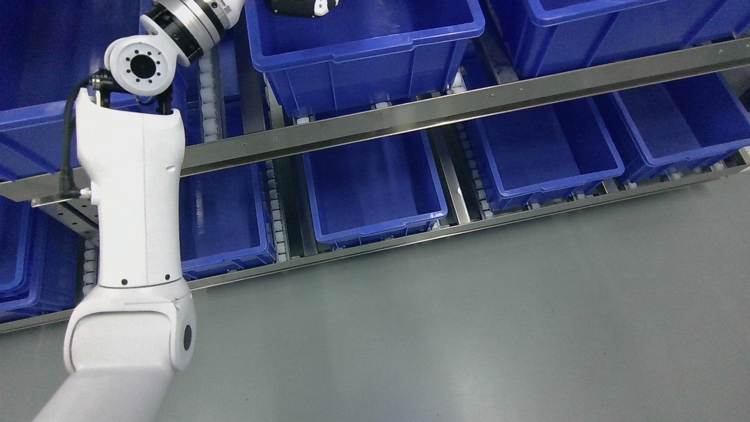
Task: Stack pink IKEA bowls on left shelf middle
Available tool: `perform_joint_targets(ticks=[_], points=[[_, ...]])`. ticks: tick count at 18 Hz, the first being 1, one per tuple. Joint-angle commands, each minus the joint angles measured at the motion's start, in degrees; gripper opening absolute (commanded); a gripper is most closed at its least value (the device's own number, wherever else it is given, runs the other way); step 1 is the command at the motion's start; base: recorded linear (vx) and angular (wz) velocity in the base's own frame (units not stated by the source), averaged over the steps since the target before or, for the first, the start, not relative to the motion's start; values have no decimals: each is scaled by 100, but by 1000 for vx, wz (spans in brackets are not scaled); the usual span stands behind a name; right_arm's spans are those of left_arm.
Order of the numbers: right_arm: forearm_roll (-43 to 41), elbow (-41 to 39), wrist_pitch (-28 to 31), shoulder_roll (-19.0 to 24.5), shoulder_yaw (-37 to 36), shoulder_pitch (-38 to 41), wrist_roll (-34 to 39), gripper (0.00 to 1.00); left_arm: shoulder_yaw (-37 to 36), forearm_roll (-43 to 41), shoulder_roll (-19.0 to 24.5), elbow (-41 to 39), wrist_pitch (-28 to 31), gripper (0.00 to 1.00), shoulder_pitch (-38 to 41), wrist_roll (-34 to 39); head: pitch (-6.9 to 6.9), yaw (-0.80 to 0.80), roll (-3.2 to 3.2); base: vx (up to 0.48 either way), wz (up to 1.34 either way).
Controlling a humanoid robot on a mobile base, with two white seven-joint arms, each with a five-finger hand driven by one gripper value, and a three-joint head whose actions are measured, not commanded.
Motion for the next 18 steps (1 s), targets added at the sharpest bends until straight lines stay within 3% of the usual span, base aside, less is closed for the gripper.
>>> perform_joint_targets(ticks=[1, 18], points=[[0, 0, -4, -100, 0, 0, 1, 100, 497, -2, 34, 414, -7, 3, -51, -2, 0, 0, 0, 0, 0], [0, 0, -4, -100, 0, 0, 1, 100, 506, -28, 43, 458, 2, 2, -33, 16, 0, 0, 0, 0, 0]])
